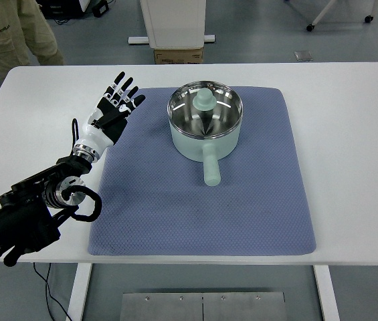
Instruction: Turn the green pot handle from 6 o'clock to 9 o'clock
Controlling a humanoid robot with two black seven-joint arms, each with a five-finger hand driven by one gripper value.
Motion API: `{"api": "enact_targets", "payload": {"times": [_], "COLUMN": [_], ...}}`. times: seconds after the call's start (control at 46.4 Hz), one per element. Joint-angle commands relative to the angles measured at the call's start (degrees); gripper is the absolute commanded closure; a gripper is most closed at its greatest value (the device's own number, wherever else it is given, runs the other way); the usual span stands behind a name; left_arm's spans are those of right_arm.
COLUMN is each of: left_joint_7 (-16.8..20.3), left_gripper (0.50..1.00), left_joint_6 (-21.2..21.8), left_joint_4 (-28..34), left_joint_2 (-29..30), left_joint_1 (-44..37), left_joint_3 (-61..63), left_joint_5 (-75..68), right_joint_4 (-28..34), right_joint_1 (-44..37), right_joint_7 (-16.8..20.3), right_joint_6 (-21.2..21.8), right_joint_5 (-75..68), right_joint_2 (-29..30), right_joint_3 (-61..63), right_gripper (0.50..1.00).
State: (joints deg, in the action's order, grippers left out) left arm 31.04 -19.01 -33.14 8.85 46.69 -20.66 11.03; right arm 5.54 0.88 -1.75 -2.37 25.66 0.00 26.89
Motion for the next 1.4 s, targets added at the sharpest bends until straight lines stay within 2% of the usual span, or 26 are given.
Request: {"api": "enact_targets", "payload": {"times": [0.0,0.237,0.366,0.431,0.689,0.969,1.379], "left_joint_7": [-0.01,0.78,3.85,3.96,3.96,3.96,3.96], "left_gripper": [0.5,0.5,0.5,0.5,0.5,0.5,0.5], "left_joint_6": [-0.15,-0.41,-0.85,-0.85,-1.2,-1.29,-1.38], "left_joint_4": [0.01,0.01,-0.17,-0.69,-8.43,-13.09,-18.98], "left_joint_2": [0.02,0.37,0.81,1.16,4.59,6.88,8.81], "left_joint_1": [0.07,0.16,0.33,0.33,0.33,0.16,0.25], "left_joint_3": [0.0,-0.17,-0.26,-0.26,-2.36,-8.87,-12.65], "left_joint_5": [-0.13,-7.33,-11.29,-12.09,-15.42,-28.78,-39.07], "right_joint_4": [0.0,0.0,0.0,0.0,0.0,0.0,0.0], "right_joint_1": [0.0,0.0,0.0,0.0,0.0,0.0,0.0], "right_joint_7": [-0.01,-0.01,-0.01,-0.01,-0.01,-0.01,-0.01], "right_joint_6": [-0.01,-0.01,-0.01,-0.01,-0.01,-0.01,-0.01], "right_joint_5": [0.0,0.0,0.0,0.0,0.0,0.0,0.0], "right_joint_2": [0.0,0.0,0.0,0.0,0.0,0.0,0.0], "right_joint_3": [0.0,0.0,0.0,0.0,0.0,0.18,0.0], "right_gripper": [0.5,0.5,0.5,0.5,0.5,0.5,0.5]}}
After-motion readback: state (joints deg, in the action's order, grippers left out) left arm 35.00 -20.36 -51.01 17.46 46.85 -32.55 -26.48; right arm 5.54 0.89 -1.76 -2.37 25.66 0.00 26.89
